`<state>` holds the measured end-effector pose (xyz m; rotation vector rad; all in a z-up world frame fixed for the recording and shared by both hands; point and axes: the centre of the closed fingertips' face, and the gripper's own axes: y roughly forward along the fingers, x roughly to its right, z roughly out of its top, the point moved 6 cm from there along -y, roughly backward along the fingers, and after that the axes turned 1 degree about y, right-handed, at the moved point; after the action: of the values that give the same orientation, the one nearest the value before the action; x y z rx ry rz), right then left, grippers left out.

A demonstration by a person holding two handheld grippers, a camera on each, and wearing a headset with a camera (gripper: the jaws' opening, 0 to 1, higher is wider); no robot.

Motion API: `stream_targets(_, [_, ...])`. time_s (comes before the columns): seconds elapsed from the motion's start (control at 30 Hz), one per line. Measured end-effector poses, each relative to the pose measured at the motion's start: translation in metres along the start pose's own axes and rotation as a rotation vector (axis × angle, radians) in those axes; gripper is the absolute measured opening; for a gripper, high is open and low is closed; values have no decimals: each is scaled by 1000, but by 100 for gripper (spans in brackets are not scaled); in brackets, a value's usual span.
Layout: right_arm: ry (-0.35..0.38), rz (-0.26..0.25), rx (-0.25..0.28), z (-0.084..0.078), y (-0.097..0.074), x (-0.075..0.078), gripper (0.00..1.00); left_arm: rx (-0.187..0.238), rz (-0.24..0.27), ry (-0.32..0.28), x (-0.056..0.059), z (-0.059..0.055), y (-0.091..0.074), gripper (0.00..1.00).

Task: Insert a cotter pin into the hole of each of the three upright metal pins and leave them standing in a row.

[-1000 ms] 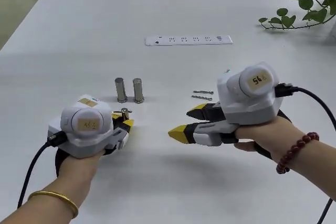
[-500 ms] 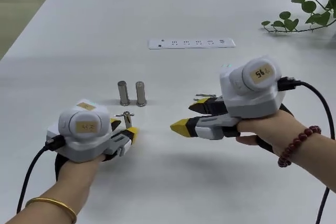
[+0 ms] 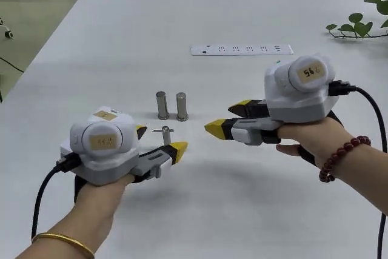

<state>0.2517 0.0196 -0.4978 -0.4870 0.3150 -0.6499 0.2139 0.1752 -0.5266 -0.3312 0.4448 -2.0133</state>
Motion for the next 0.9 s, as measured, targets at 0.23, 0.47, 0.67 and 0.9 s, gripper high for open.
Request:
stream_targets(0.23, [-8, -22, 42, 8, 17, 5, 36, 5, -1, 6, 1, 3, -14, 61])
stream_targets(0.47, [-26, -17, 69, 14, 36, 4, 37, 9, 16, 64, 5, 5, -27, 71])
stream_targets(0.67, [8, -3, 95, 17, 58, 13, 36, 25, -16, 60, 10, 7, -34, 78])
stream_targets(0.9, [-9, -10, 116, 18, 72, 12, 32, 15, -27, 31, 8, 1, -39, 87])
